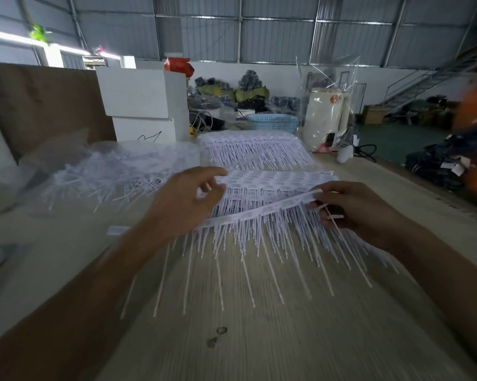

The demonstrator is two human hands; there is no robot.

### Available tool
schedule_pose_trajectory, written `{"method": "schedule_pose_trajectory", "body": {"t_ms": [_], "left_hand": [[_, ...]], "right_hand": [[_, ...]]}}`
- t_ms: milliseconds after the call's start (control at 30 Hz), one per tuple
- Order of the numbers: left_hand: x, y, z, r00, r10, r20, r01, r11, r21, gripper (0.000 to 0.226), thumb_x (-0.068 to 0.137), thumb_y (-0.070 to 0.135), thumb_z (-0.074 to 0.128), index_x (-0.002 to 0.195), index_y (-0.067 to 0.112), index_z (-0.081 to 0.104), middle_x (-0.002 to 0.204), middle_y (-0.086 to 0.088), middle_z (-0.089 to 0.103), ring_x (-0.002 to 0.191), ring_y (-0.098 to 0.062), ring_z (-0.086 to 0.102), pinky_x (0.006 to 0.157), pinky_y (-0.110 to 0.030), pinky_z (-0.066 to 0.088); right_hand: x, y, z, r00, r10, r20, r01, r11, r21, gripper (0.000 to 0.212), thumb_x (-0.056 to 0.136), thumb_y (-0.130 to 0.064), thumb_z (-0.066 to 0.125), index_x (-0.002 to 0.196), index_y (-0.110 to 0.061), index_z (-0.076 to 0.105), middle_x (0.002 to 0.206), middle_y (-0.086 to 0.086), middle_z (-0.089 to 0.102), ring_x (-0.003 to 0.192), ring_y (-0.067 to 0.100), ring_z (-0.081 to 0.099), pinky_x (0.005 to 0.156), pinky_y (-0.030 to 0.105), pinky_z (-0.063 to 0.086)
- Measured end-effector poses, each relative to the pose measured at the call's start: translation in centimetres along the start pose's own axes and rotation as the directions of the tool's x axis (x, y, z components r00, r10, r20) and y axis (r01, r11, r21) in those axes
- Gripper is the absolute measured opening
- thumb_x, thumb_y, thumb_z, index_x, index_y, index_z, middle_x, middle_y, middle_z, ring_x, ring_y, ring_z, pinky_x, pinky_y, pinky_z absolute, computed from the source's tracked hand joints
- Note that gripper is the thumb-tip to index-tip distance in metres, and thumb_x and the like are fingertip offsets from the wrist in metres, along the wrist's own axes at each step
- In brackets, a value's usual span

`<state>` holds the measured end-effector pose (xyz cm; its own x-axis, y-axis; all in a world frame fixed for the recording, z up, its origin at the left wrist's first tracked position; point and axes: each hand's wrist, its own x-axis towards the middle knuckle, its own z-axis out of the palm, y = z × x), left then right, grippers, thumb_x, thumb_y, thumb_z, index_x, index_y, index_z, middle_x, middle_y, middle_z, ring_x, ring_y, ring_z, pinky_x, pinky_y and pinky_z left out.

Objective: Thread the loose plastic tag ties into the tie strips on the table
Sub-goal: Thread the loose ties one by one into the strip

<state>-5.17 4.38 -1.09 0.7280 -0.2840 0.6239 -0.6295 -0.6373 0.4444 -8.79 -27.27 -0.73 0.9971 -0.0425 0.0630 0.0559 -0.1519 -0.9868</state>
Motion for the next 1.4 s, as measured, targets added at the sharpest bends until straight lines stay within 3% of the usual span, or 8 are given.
{"method": "schedule_pose_trajectory", "body": {"t_ms": [167,267,367,433,567,800,1067,1400], "left_hand": [[-1.2,3.8,4.5,0.972,0.174,0.155,-0.197,0.968,0.153,0.047,0.096,0.046,0.057,0.140,0.031,0.053,0.116,0.010,0.064,0.106,-0.012,0.057,0.085,-0.031,0.046],[-1.4,4.0,5.3,0.976,0.192,0.106,-0.211,0.950,0.231,0.040,0.096,0.038,0.060,0.135,0.026,0.058,0.117,0.005,0.062,0.109,-0.019,0.056,0.086,-0.036,0.047],[-1.2,3.9,5.3,0.979,0.195,0.061,-0.203,0.959,0.196,0.032,0.096,0.036,0.061,0.124,0.021,0.065,0.112,0.002,0.064,0.104,-0.022,0.058,0.084,-0.039,0.048],[-1.3,4.1,5.5,0.978,0.204,0.048,-0.209,0.962,0.177,0.026,0.097,0.033,0.061,0.119,0.021,0.066,0.105,0.001,0.068,0.096,-0.024,0.061,0.078,-0.037,0.047],[-1.8,4.7,5.7,0.966,0.258,0.010,-0.254,0.945,0.206,0.026,0.095,0.024,0.060,0.119,0.014,0.065,0.100,-0.006,0.070,0.090,-0.029,0.065,0.069,-0.038,0.053],[-2.4,4.4,5.7,0.963,0.256,0.077,-0.268,0.935,0.233,0.028,0.104,0.029,0.044,0.124,0.018,0.060,0.106,-0.001,0.067,0.094,-0.023,0.062,0.070,-0.041,0.053],[-2.8,4.5,5.8,0.968,0.231,0.101,-0.248,0.943,0.220,0.025,0.101,0.023,0.050,0.122,0.017,0.062,0.106,-0.006,0.069,0.094,-0.029,0.065,0.071,-0.042,0.053],[-2.8,4.2,6.1,0.968,0.229,0.104,-0.245,0.950,0.193,0.021,0.101,0.021,0.051,0.119,0.019,0.061,0.101,-0.004,0.070,0.088,-0.028,0.066,0.069,-0.040,0.052]], "right_hand": [[-1.1,-0.3,3.3,0.999,-0.029,0.041,0.024,0.992,0.122,0.013,0.097,-0.013,0.062,0.101,-0.006,0.072,0.084,0.009,0.074,0.057,0.011,0.060,0.052,0.022,0.051],[-1.7,-0.6,4.5,0.991,-0.069,0.111,0.047,0.979,0.196,0.016,0.097,-0.015,0.060,0.104,-0.003,0.069,0.080,0.011,0.071,0.055,0.011,0.056,0.049,0.023,0.048],[-2.1,-0.9,4.8,0.986,-0.072,0.151,0.042,0.980,0.195,0.019,0.099,-0.017,0.058,0.105,-0.002,0.068,0.078,0.013,0.068,0.052,0.013,0.051,0.045,0.026,0.043],[-2.2,-0.9,4.9,0.989,-0.082,0.125,0.067,0.991,0.119,0.017,0.100,-0.020,0.058,0.098,-0.006,0.068,0.076,0.013,0.065,0.049,0.015,0.047,0.043,0.026,0.040],[-2.4,-0.8,4.6,0.961,-0.258,0.098,0.273,0.941,-0.202,0.018,0.102,-0.022,0.056,0.095,-0.007,0.064,0.065,0.012,0.062,0.043,0.018,0.045,0.040,0.027,0.038],[-2.5,-0.9,3.9,0.882,-0.430,0.193,0.471,0.791,-0.390,0.010,0.099,-0.021,0.060,0.096,-0.015,0.066,0.063,0.006,0.063,0.039,0.018,0.049,0.041,0.031,0.044],[-2.2,-0.4,3.3,0.826,-0.511,0.238,0.554,0.658,-0.510,0.010,0.097,-0.021,0.063,0.103,-0.016,0.069,0.062,-0.001,0.064,0.040,0.012,0.054,0.049,0.021,0.046],[-2.1,-0.2,3.4,0.781,-0.568,0.260,0.608,0.597,-0.523,0.011,0.096,-0.022,0.063,0.100,-0.016,0.072,0.064,-0.002,0.065,0.043,0.015,0.057,0.050,0.030,0.051]]}}
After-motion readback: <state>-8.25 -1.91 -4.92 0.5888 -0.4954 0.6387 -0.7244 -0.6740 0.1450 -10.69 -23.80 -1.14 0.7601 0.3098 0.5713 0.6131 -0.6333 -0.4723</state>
